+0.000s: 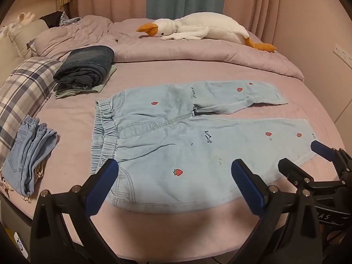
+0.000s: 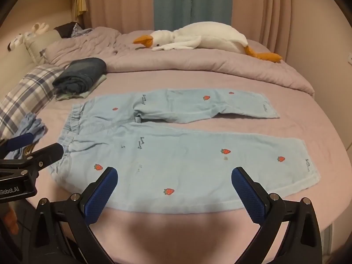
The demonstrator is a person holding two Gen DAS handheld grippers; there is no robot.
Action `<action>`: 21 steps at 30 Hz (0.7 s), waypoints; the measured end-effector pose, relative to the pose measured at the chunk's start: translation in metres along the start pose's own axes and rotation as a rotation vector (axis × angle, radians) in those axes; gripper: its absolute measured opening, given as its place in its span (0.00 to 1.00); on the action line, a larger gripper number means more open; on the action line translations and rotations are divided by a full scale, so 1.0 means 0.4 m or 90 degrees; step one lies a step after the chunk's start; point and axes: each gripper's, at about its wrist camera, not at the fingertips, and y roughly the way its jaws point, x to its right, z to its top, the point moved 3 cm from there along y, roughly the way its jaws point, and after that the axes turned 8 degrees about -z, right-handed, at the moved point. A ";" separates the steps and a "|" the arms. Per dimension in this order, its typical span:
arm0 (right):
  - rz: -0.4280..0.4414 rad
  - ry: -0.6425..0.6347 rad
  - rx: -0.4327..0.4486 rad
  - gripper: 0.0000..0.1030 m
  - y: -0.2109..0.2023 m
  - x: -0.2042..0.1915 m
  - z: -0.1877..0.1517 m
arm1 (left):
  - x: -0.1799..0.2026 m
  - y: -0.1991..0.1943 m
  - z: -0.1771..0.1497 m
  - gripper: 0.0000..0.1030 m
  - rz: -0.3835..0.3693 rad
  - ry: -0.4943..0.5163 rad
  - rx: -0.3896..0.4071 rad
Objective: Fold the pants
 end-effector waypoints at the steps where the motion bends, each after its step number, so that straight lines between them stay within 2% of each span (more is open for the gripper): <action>1: 0.000 0.000 0.000 0.99 0.001 0.001 0.002 | 0.001 -0.001 -0.001 1.00 0.000 0.000 -0.001; 17: 0.005 0.011 0.011 0.99 0.004 -0.003 0.002 | 0.000 0.014 -0.004 1.00 -0.005 0.004 -0.010; 21: 0.006 0.010 0.013 0.99 0.002 -0.003 0.004 | 0.001 0.013 -0.003 1.00 -0.008 0.006 0.005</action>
